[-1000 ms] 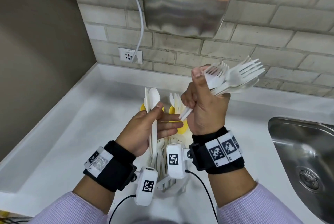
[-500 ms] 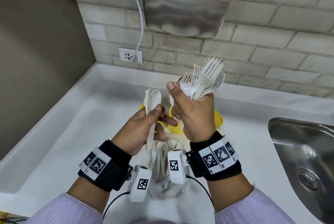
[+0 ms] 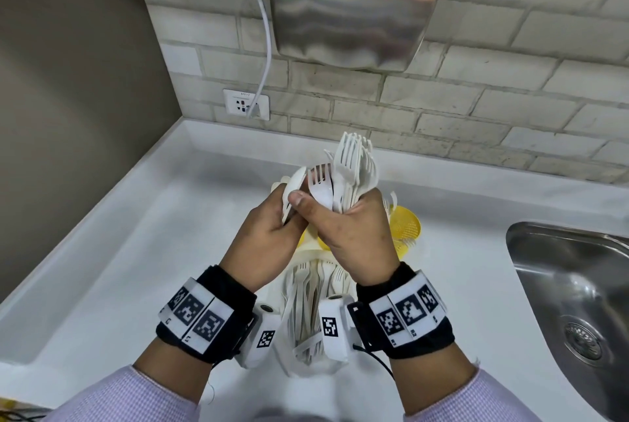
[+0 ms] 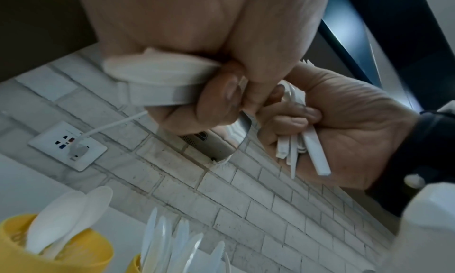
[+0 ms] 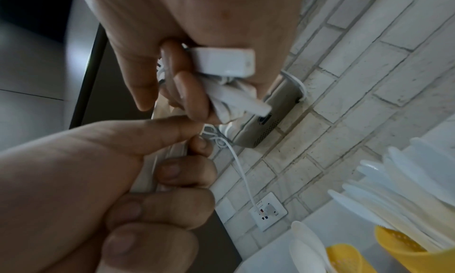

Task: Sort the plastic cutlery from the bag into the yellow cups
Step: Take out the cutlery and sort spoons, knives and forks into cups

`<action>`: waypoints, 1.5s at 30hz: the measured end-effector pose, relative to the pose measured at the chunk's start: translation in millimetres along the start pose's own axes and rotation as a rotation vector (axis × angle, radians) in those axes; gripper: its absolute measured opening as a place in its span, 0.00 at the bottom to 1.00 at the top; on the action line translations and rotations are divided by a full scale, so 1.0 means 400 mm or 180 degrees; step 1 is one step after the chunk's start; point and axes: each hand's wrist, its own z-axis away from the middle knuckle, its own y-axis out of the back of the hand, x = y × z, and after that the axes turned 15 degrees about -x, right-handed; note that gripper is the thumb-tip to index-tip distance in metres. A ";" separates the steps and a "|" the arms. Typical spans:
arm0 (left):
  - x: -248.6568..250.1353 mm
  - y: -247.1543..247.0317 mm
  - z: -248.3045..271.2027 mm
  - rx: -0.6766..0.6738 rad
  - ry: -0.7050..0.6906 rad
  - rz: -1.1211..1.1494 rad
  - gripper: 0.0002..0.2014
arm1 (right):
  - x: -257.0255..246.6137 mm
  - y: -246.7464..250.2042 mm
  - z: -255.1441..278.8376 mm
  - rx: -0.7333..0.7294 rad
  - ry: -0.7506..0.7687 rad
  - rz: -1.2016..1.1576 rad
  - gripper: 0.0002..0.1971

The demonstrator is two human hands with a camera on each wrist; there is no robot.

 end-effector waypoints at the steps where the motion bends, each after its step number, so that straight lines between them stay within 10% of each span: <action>1: 0.002 -0.001 0.000 0.0040 0.0021 -0.0050 0.10 | 0.004 -0.003 -0.001 0.0046 0.0002 0.0053 0.05; 14: 0.009 -0.013 0.009 -0.0050 -0.0138 0.0615 0.04 | 0.012 0.021 -0.018 0.1119 -0.0469 -0.0512 0.13; 20: 0.023 -0.018 0.014 -0.0147 -0.0170 0.0739 0.09 | 0.030 0.016 -0.006 0.0822 -0.0592 -0.0389 0.15; 29: -0.060 0.011 0.009 0.0517 0.0915 0.0789 0.19 | 0.031 0.161 -0.061 0.1870 -0.0529 0.0243 0.16; 45: -0.096 0.019 -0.005 0.0283 0.0817 0.0442 0.13 | 0.193 0.211 -0.150 0.1229 -0.1351 0.1601 0.15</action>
